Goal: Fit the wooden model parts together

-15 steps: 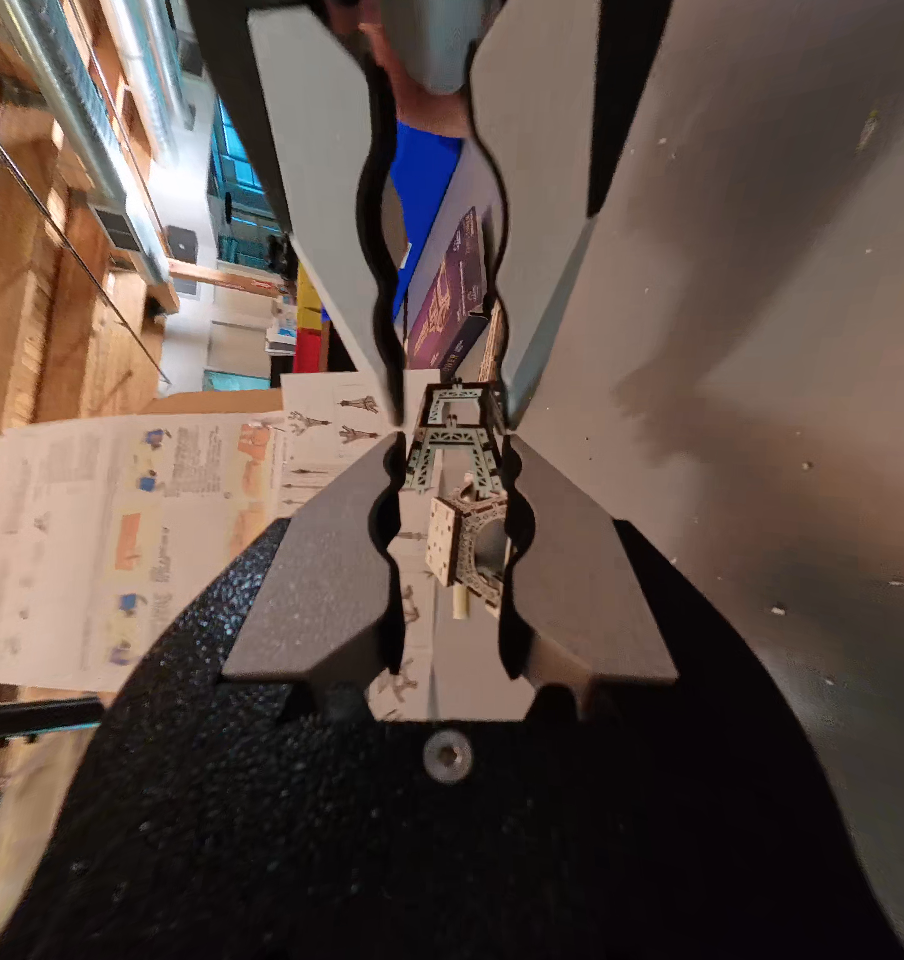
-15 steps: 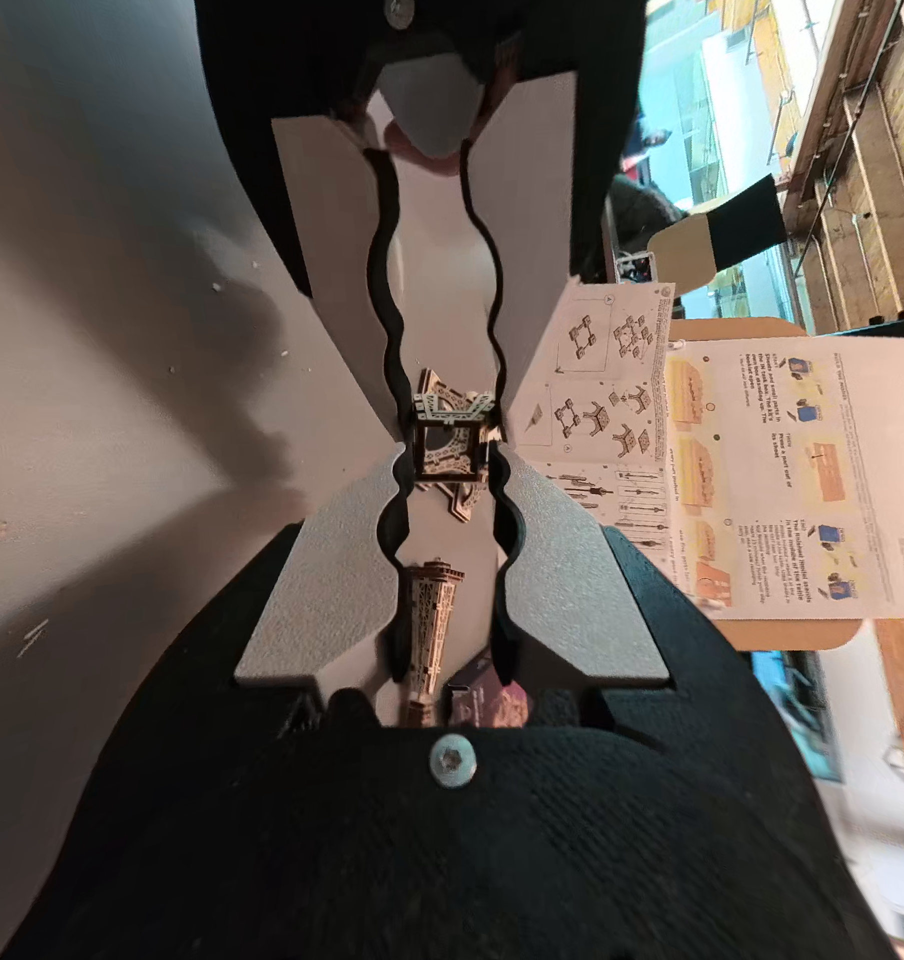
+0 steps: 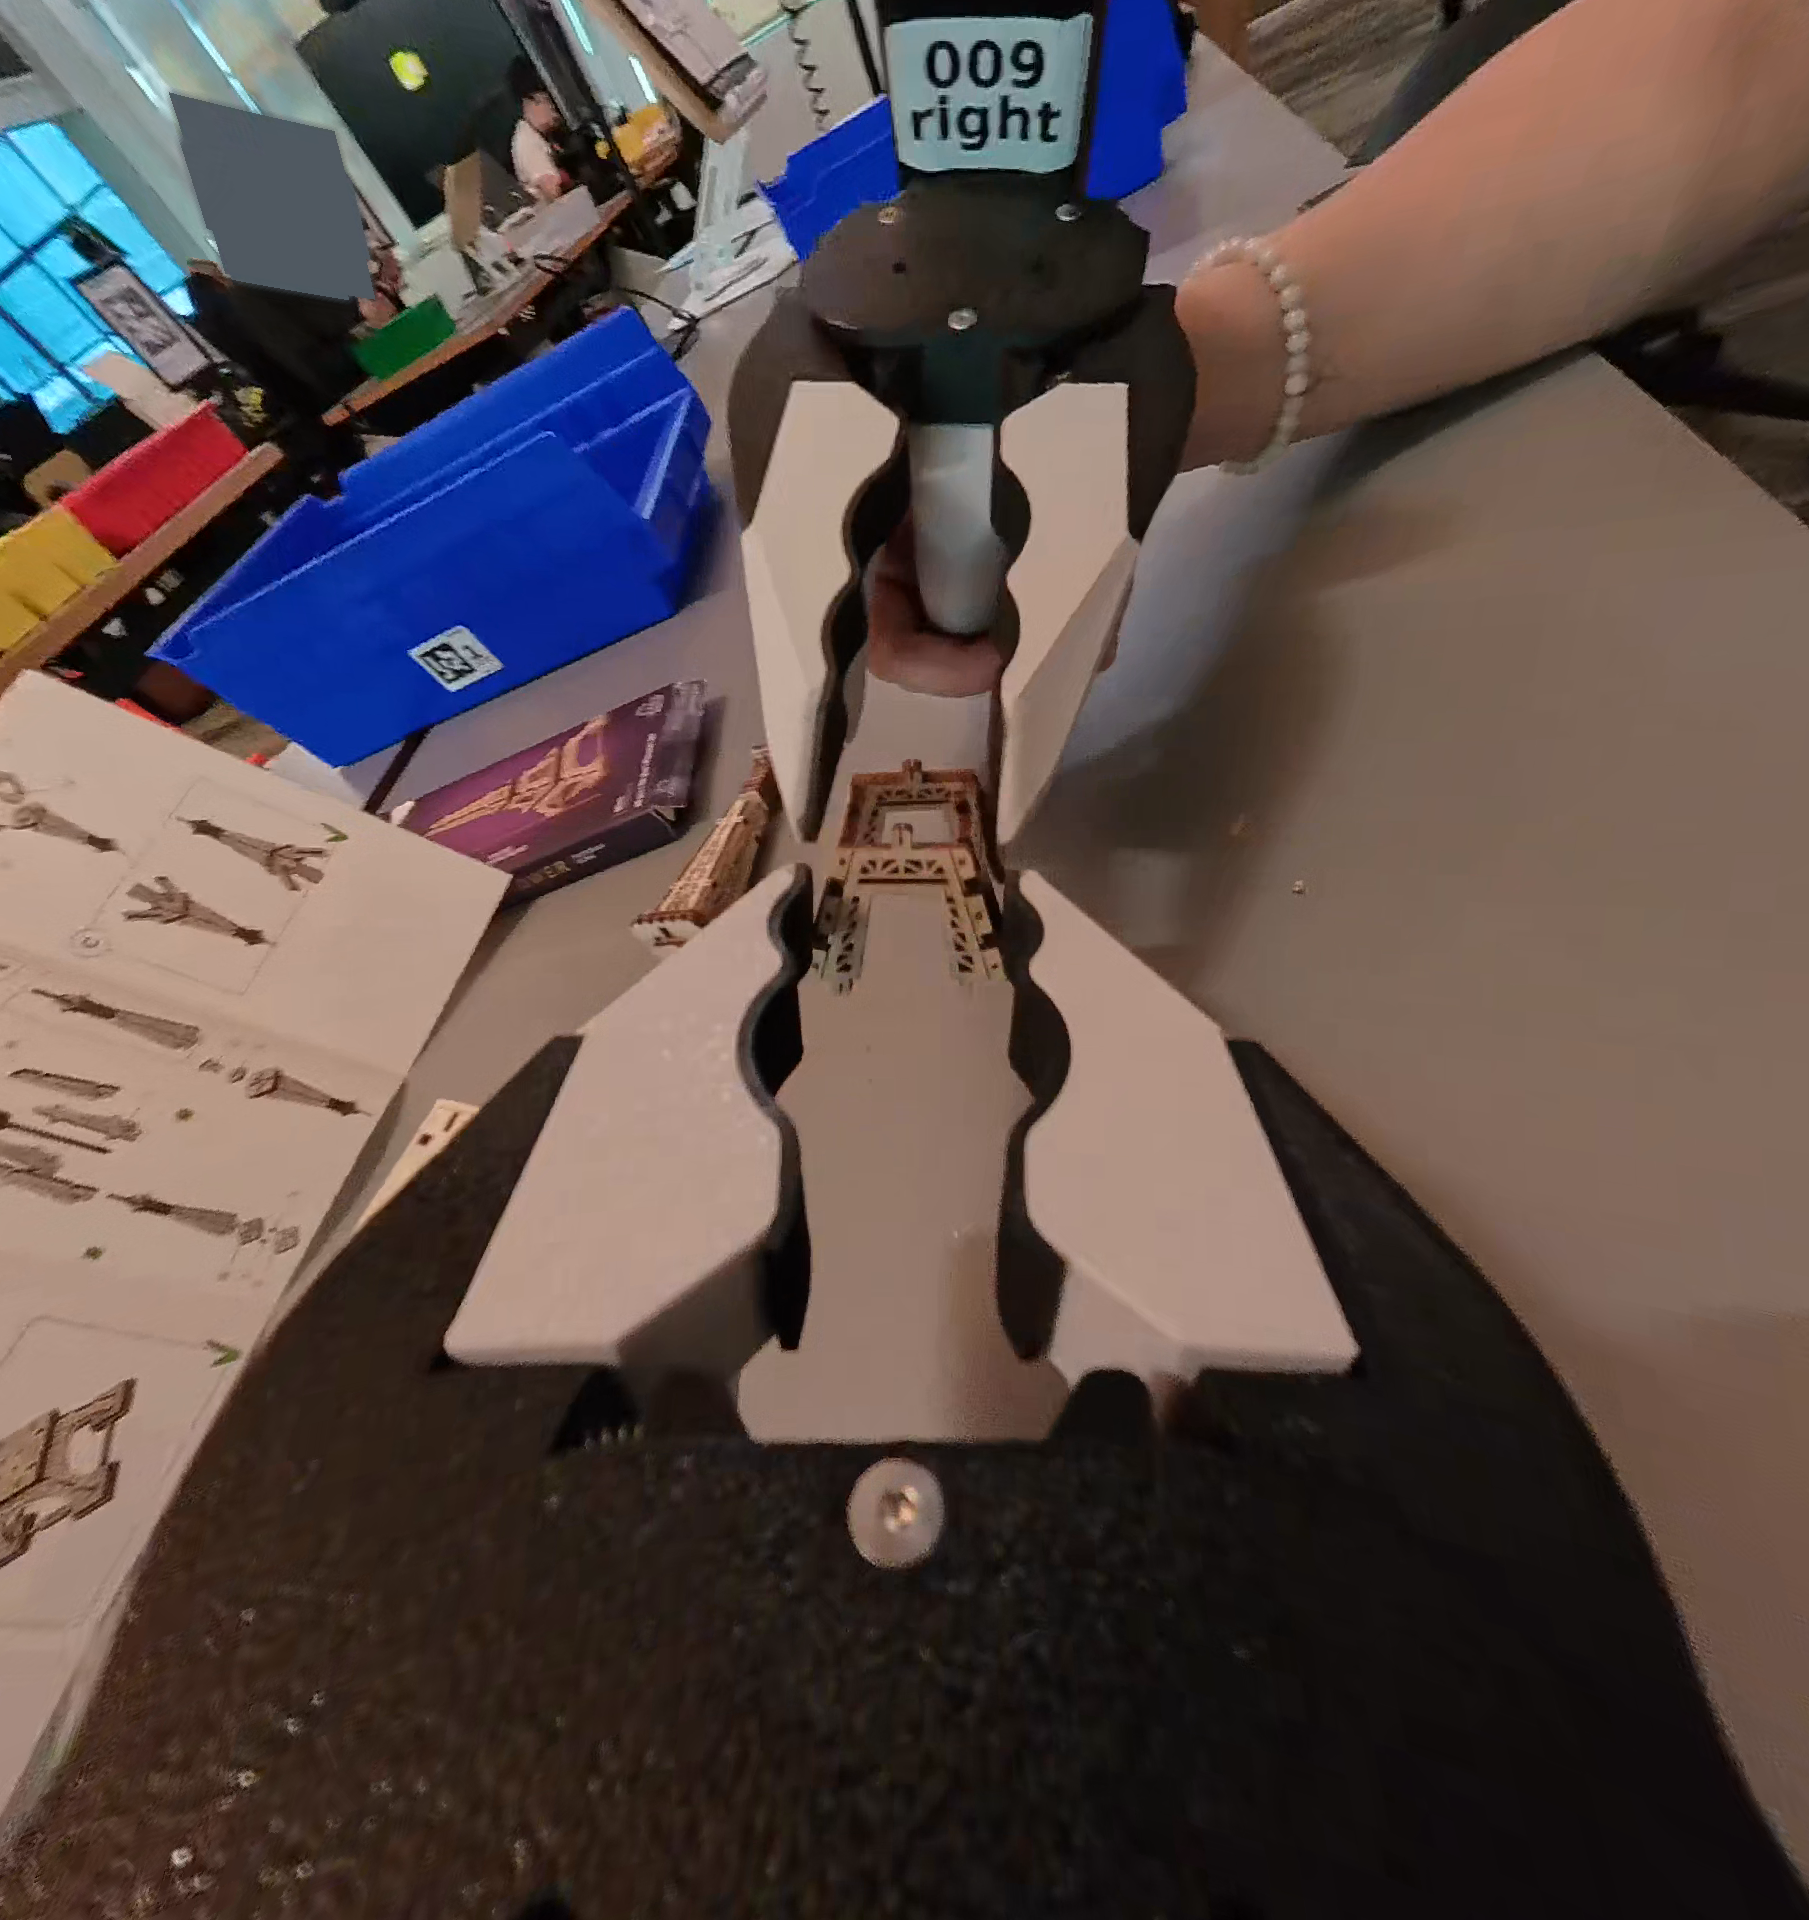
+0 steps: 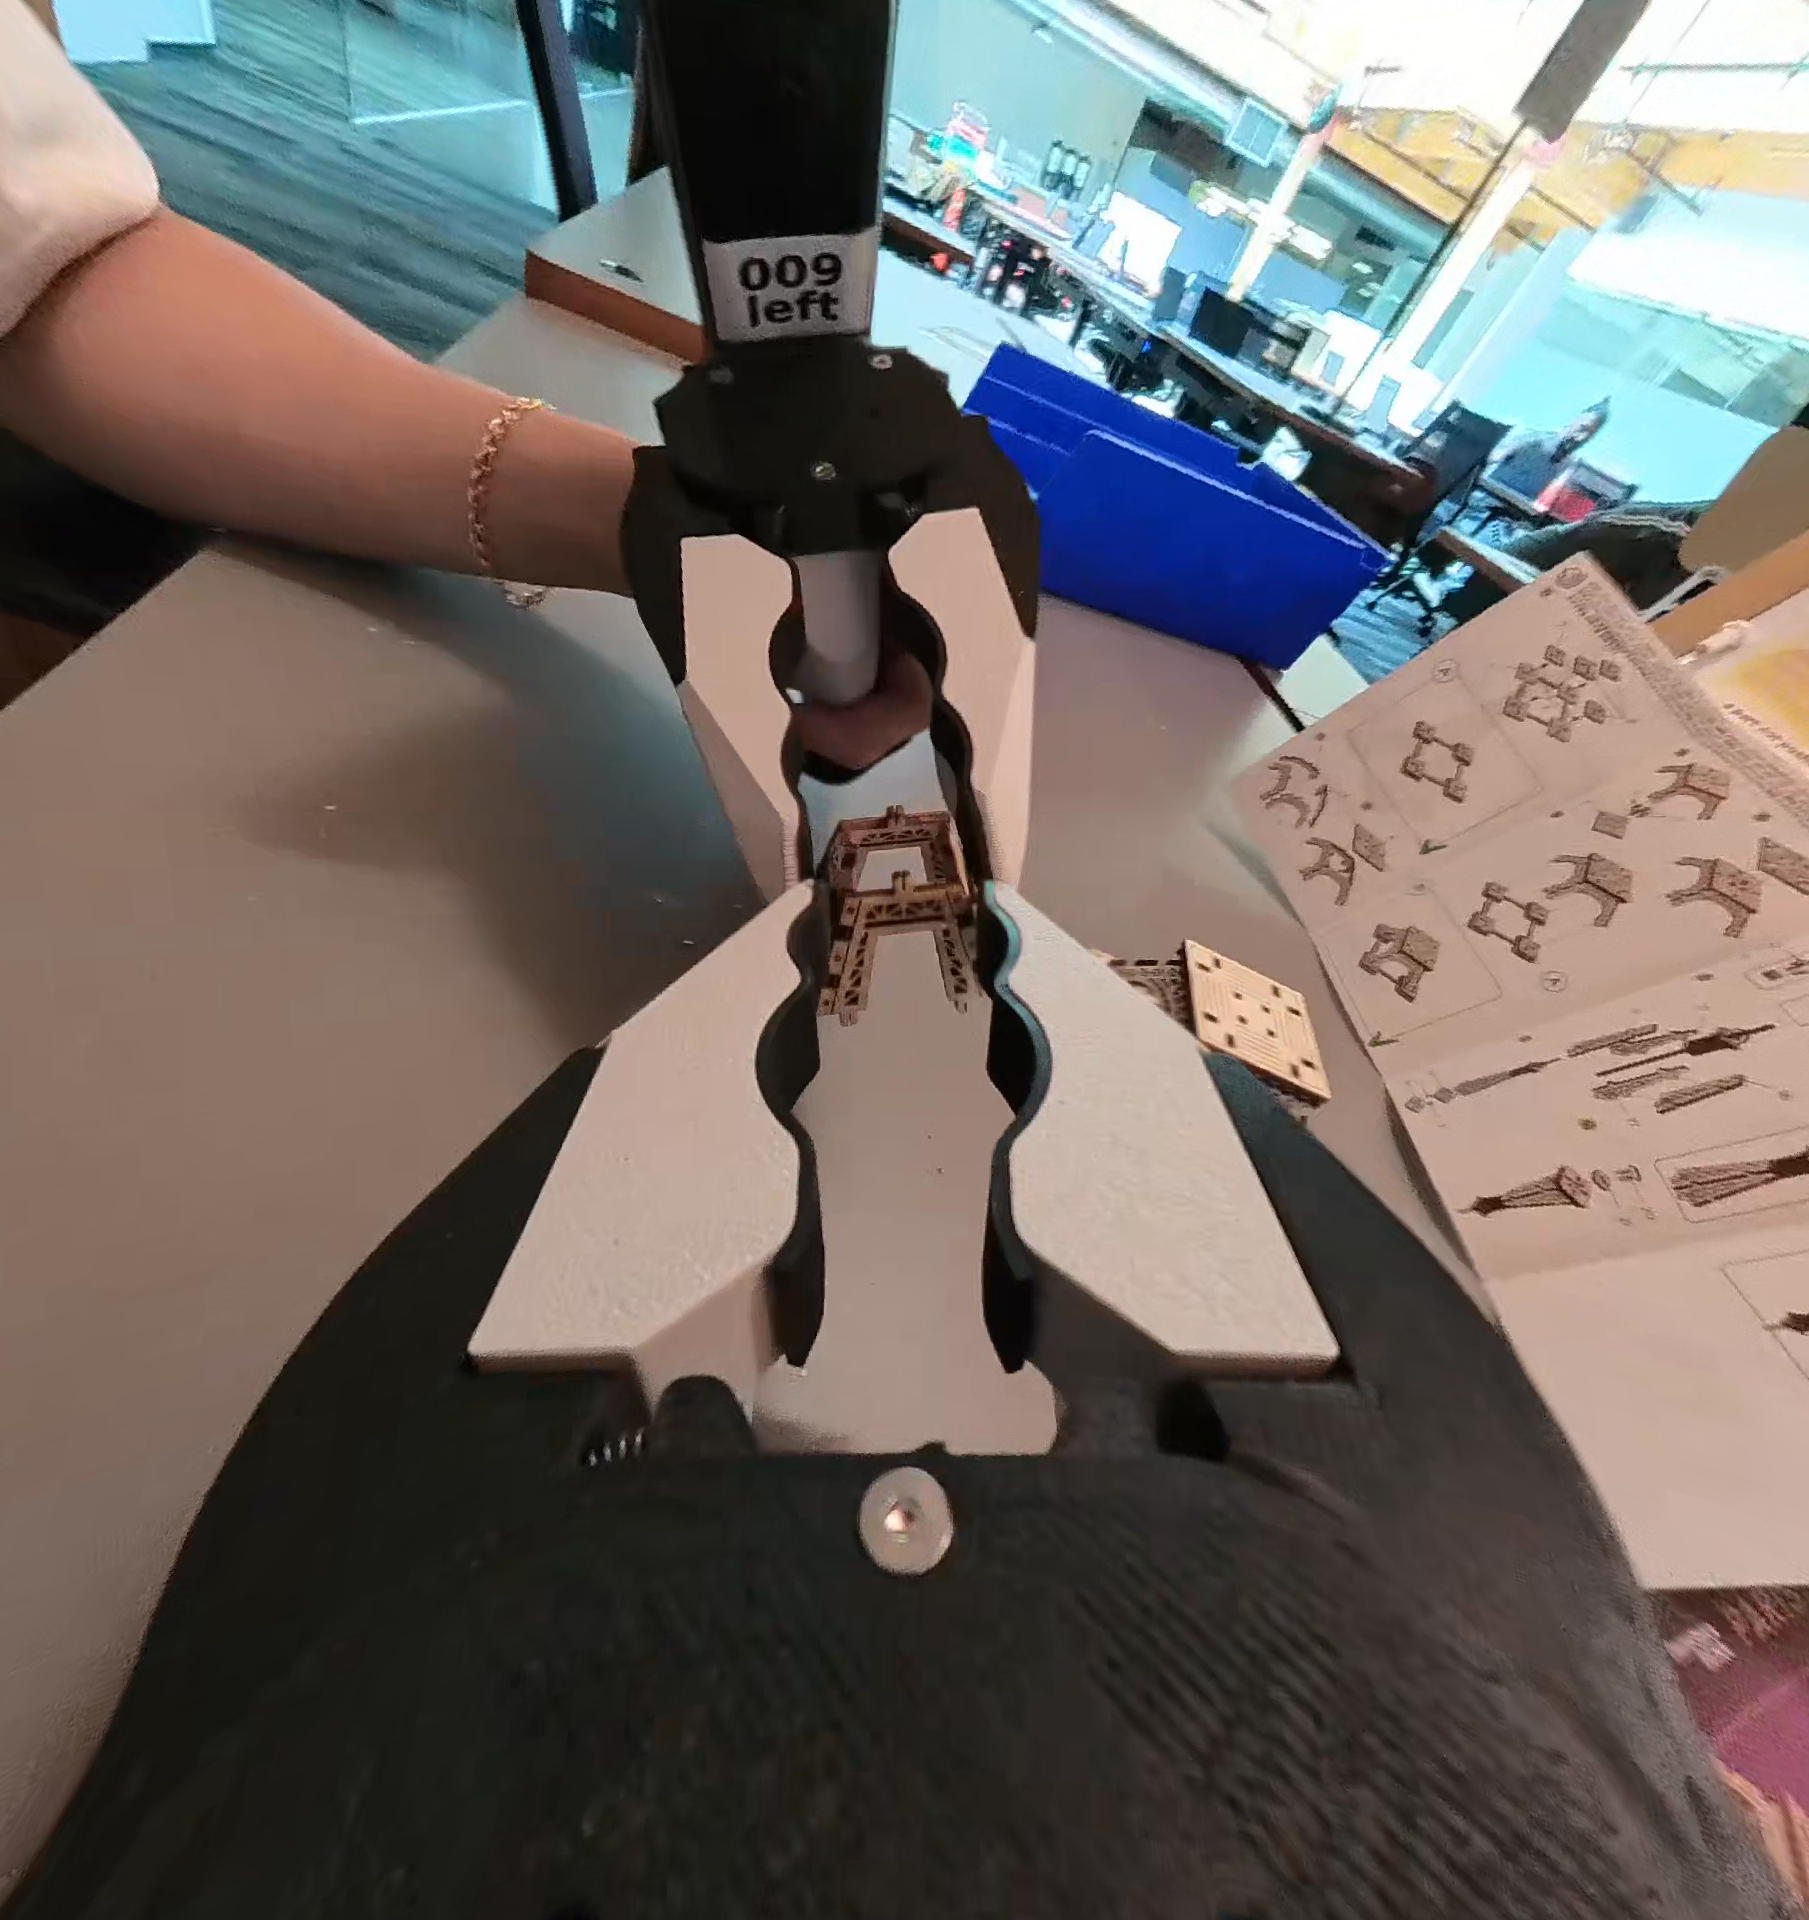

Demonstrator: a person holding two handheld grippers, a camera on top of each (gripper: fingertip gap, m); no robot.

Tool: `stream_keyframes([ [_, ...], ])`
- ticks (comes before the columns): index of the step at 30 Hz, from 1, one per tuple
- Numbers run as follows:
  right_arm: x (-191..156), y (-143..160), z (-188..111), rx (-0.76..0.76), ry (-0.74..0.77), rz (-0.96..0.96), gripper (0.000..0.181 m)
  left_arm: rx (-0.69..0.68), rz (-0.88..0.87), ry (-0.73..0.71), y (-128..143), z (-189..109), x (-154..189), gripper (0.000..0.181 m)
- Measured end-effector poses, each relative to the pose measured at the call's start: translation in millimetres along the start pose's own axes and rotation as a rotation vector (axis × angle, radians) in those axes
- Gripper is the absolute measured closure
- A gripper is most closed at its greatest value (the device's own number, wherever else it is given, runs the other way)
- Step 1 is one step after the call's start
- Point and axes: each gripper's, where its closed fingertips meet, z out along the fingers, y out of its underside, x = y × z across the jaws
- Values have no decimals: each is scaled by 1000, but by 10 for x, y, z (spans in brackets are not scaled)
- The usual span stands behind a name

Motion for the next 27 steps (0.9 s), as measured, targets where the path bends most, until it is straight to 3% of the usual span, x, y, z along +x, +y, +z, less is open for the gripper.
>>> stream_keyframes([
  [7, -94, 230, 70, -110, -54, 23, 155, -117, -1, 27, 205, 62, 45, 144],
  [11, -40, 409, 87, -207, -53, 182, 155, -206, -17, 4, 368, 59, -11, 140],
  [18, -27, 661, 93, -370, -6, 182, 155, -229, -76, 13, 424, 90, -11, 139],
  [20, -7, 663, 86, -370, 10, 179, 145, -247, -74, 14, 462, 91, -9, 138],
  [24, 122, 617, -77, -340, 0, 221, 134, -264, -70, 9, 507, 96, -15, 139],
  [27, 509, 587, -391, -333, 129, 244, 139, -268, -71, 5, 512, 100, -19, 139],
])
